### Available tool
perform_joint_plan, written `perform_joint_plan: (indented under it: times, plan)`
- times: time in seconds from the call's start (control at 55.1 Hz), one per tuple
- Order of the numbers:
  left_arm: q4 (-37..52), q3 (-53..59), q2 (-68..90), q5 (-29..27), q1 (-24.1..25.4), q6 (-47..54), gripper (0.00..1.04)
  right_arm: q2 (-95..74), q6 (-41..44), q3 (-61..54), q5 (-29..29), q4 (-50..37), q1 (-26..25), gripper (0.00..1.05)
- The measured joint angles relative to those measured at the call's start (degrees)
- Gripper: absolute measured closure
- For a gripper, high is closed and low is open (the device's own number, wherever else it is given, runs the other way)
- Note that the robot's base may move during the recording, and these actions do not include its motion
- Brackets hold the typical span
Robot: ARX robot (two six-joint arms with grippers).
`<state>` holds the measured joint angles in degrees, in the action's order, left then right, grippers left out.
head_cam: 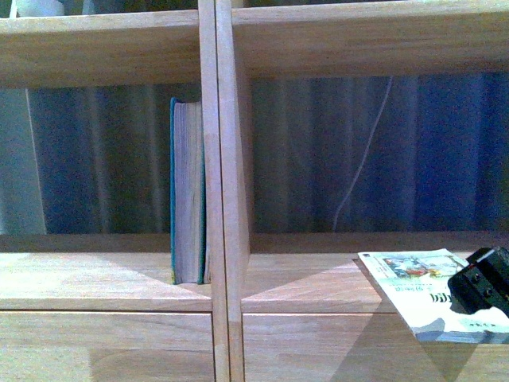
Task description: Organize books on shelf
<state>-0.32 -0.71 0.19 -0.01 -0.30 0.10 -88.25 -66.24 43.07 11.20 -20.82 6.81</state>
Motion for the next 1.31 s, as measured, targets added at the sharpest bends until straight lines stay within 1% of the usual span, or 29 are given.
perform_joint_plan:
  times: [0.272, 0.962, 1.034, 1.306]
  plan:
    - [0.0, 0.0, 0.0, 0.0, 0.0, 0.0, 0.07, -4.2, -0.7, 5.0, 0.0, 0.2, -1.0, 0.07]
    - [0.0, 0.0, 0.0, 0.0, 0.0, 0.0, 0.07, -9.9, -1.1, 10.4, 1.1, 0.2, -1.6, 0.07]
    - [0.0, 0.0, 0.0, 0.0, 0.0, 0.0, 0.07, -10.0, -1.1, 10.6, 1.3, 0.2, -1.6, 0.16]
    - [0.0, 0.0, 0.0, 0.0, 0.0, 0.0, 0.07, -10.0, -1.3, 10.6, 1.5, 0.2, -1.7, 0.58]
